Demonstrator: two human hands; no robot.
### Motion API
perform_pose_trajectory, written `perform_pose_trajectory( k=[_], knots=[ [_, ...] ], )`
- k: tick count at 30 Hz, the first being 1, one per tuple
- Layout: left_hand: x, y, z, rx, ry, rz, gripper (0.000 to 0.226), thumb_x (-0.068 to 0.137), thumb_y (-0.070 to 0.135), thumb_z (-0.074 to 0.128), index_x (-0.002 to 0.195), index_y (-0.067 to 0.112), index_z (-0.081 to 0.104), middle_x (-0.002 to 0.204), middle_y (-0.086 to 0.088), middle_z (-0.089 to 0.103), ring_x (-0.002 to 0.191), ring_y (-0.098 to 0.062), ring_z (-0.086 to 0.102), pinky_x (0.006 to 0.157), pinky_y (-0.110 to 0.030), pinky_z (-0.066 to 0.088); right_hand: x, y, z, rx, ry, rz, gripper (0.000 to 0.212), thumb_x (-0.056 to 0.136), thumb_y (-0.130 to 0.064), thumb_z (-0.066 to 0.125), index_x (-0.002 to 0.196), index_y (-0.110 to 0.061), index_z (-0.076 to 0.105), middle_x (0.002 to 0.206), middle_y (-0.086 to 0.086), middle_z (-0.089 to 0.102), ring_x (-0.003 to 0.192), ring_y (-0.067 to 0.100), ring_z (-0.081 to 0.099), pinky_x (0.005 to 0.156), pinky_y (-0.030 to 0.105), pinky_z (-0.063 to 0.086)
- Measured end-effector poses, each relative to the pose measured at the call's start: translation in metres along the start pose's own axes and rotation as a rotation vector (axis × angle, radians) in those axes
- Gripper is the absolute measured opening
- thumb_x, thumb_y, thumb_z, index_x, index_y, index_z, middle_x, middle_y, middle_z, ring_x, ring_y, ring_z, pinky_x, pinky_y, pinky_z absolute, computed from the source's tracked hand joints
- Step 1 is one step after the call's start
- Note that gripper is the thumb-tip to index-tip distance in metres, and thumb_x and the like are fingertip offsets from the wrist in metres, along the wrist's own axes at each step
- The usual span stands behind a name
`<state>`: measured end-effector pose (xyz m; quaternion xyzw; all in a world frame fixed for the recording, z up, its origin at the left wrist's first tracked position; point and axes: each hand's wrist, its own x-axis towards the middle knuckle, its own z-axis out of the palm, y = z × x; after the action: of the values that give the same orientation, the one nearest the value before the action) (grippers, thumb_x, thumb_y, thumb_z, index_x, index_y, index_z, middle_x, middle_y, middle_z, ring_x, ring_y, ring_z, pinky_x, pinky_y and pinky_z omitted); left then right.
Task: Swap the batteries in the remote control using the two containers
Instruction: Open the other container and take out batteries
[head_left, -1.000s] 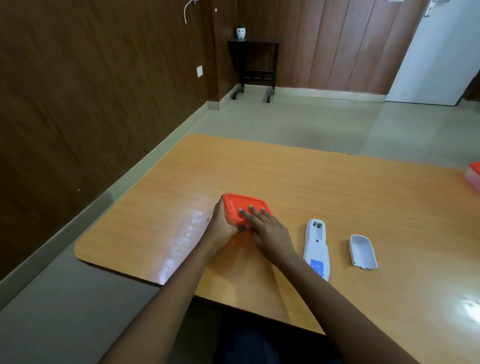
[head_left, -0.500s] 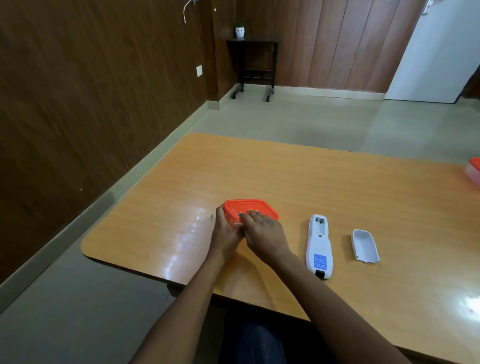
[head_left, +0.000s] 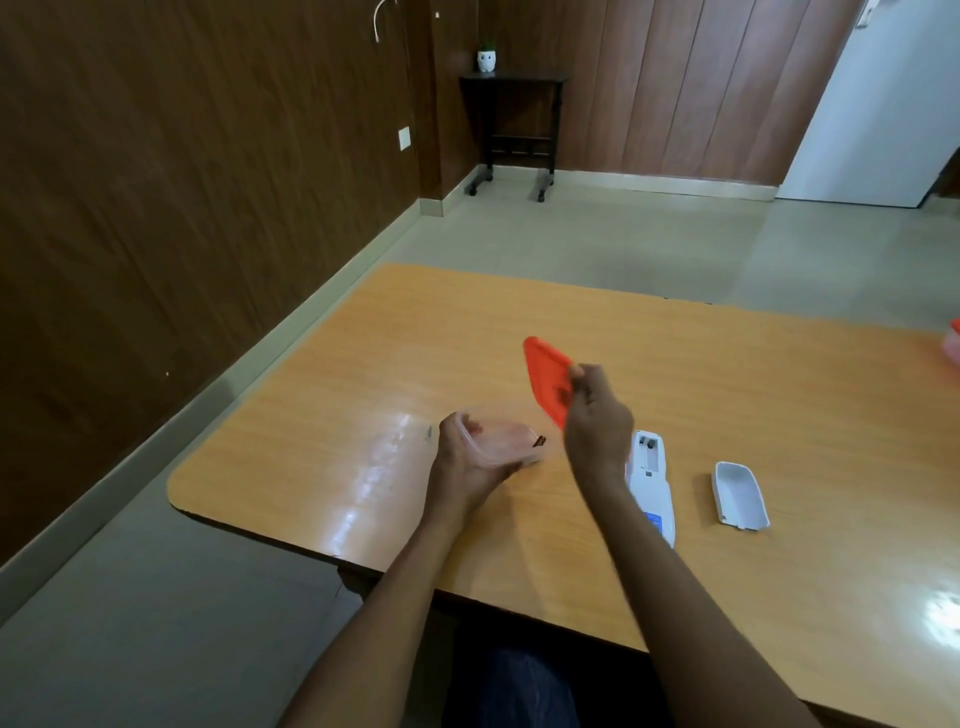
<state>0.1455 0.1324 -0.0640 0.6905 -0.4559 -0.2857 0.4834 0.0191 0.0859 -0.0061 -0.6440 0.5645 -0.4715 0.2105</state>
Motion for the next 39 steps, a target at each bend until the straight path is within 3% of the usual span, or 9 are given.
perform_pose_trajectory(
  k=[4,9,14,17,21,27,33,37,39],
  knots=[
    [-0.001,0.009,0.004,0.029,-0.012,-0.048,0.122,0.037,0.066,0.077,0.135,0.019,0.022,0.121,0.009,0.043,0.115,-0.015,0.051,0.085,-0.027,0.044,0.016,0.012,-0.025,0.087,0.216,0.193,0.028,0.100,-0.020,0.033,0.096,-0.003,0.054,0.069,0.010,0.052,0.066,0.027,0.047,0.060,0.031,0.030],
    [0.011,0.003,0.004,0.013,-0.098,-0.107,0.137,0.058,0.033,0.087,0.147,0.022,-0.016,0.157,-0.005,0.007,0.145,-0.019,0.012,0.115,-0.035,0.021,0.007,0.025,-0.036,0.054,0.224,0.356,0.025,0.096,-0.013,0.035,0.100,-0.004,0.057,0.086,0.016,0.062,0.081,0.031,0.053,0.069,0.034,0.036],
    [0.009,-0.004,-0.009,0.009,-0.217,-0.076,0.095,0.077,0.035,0.072,0.149,0.016,0.013,0.158,0.001,0.002,0.146,-0.015,0.006,0.116,-0.034,0.018,-0.013,0.029,-0.027,-0.038,0.005,0.395,0.028,0.090,-0.002,0.037,0.103,0.001,0.061,0.106,0.018,0.065,0.098,0.031,0.057,0.074,0.029,0.038],
    [0.012,-0.009,-0.009,0.025,-0.106,0.013,0.054,0.088,0.030,0.059,0.137,0.012,0.043,0.153,-0.003,0.023,0.144,-0.020,0.019,0.117,-0.037,0.023,-0.020,0.033,-0.018,-0.125,-0.120,0.391,0.031,0.087,0.002,0.037,0.109,0.003,0.058,0.113,0.018,0.063,0.103,0.032,0.057,0.076,0.029,0.040],
    [0.020,0.000,-0.008,0.408,0.043,0.235,0.023,0.090,0.011,0.052,0.107,0.010,0.068,0.124,-0.007,0.054,0.126,-0.027,0.035,0.098,-0.031,0.031,-0.017,0.033,-0.009,-0.247,-0.192,0.322,0.033,0.086,0.002,0.038,0.111,-0.001,0.059,0.118,0.015,0.061,0.105,0.031,0.056,0.073,0.027,0.037],
    [0.044,0.046,-0.006,1.033,-0.295,0.345,0.033,0.088,0.040,0.055,0.104,0.016,0.071,0.116,-0.006,0.054,0.117,-0.029,0.039,0.095,-0.035,0.031,0.017,0.014,0.010,-0.283,-0.367,0.070,0.030,0.085,-0.004,0.043,0.103,-0.010,0.066,0.102,0.012,0.070,0.108,0.031,0.055,0.070,0.030,0.040],
    [0.042,0.063,0.003,0.962,-0.398,0.125,0.026,0.089,0.020,0.051,0.109,0.008,0.062,0.124,-0.013,0.046,0.117,-0.032,0.037,0.094,-0.035,0.035,0.040,0.005,0.031,-0.675,-0.608,-0.108,0.032,0.091,-0.009,0.048,0.119,-0.016,0.061,0.111,0.011,0.065,0.126,0.023,0.041,0.079,0.031,0.044],
    [0.046,0.059,0.006,1.023,-0.467,0.129,0.031,0.092,0.026,0.043,0.104,0.005,0.062,0.119,-0.011,0.051,0.120,-0.030,0.038,0.098,-0.037,0.034,0.036,0.007,0.042,-0.844,-0.649,-0.178,0.026,0.091,-0.007,0.045,0.110,-0.008,0.063,0.110,0.010,0.067,0.126,0.025,0.039,0.082,0.030,0.044],
    [0.051,0.054,0.004,1.002,-0.479,0.088,0.026,0.090,0.029,0.049,0.090,0.005,0.060,0.111,-0.013,0.052,0.116,-0.029,0.043,0.087,-0.037,0.040,0.032,0.007,0.045,-0.869,-0.648,-0.201,0.023,0.091,-0.006,0.044,0.103,-0.005,0.063,0.108,0.011,0.068,0.125,0.026,0.040,0.081,0.030,0.043]
  ],
)
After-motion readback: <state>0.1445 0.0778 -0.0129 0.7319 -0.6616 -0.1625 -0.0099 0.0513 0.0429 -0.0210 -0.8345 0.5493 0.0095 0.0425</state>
